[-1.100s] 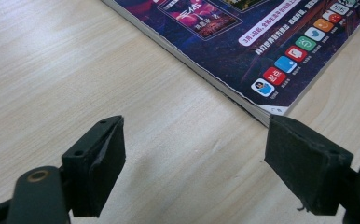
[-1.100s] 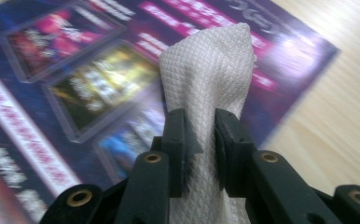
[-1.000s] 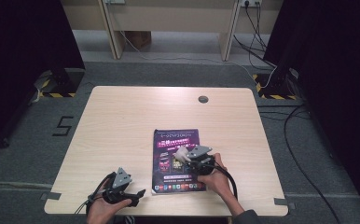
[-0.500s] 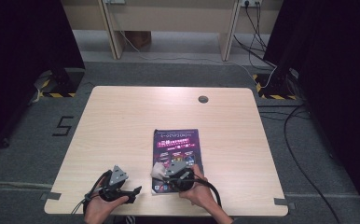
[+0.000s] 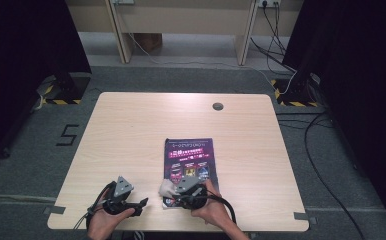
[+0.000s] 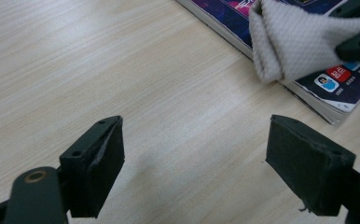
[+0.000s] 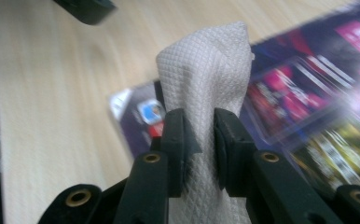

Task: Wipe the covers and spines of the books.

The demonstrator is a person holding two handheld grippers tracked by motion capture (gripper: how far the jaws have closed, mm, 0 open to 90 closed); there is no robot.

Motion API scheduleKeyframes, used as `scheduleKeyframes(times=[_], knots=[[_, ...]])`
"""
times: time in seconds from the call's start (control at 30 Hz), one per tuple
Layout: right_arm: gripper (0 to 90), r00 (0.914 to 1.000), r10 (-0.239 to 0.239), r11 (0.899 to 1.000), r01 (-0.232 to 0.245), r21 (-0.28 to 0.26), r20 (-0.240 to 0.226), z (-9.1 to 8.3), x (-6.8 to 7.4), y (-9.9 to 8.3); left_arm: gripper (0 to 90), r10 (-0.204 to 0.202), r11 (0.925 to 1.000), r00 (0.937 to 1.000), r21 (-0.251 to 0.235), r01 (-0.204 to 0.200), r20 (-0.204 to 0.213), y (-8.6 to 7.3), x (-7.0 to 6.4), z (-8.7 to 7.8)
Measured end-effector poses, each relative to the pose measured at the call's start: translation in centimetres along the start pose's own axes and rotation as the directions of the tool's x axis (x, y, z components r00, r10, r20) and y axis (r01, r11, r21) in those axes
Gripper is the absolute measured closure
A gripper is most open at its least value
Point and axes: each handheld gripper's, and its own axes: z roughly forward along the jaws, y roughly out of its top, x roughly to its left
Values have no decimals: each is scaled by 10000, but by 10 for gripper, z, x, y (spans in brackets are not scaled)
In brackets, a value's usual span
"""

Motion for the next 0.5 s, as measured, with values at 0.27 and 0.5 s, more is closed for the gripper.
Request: scheduleKeyframes(times=[0.27, 0.5], knots=[[752, 9859, 1105, 9937, -1118, 29, 1257, -30, -38, -35, 187, 28, 9999, 10000, 106, -28, 45, -1, -1, 1], [753, 9632, 1710, 9848, -1739, -41, 2076, -45, -61, -53, 186, 19, 9999, 10000, 138, -20, 29, -1, 0, 2]])
